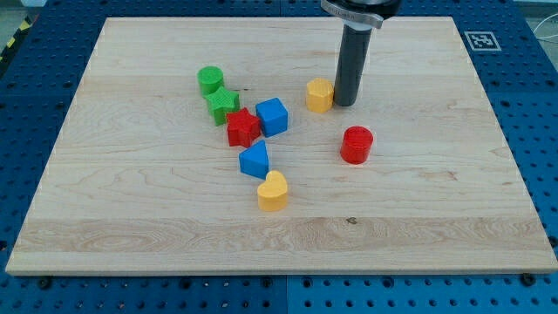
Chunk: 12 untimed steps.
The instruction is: Slide yellow hexagon along with yellow heart to the bottom center
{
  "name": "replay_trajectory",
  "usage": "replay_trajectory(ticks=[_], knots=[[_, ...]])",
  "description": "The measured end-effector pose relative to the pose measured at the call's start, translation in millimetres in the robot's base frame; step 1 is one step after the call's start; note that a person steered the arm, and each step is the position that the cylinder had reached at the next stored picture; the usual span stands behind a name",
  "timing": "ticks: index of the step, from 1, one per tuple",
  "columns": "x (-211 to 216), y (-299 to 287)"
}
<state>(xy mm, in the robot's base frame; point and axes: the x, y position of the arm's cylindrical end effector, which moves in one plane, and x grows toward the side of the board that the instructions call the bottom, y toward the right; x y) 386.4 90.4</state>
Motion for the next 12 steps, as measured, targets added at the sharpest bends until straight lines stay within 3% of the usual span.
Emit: replay_trajectory(ticks=[3,8,9,12], knots=[[-41.0,24.9],[-41.4,-23.4],[-38.2,-28.9],[32.6,-28.8]])
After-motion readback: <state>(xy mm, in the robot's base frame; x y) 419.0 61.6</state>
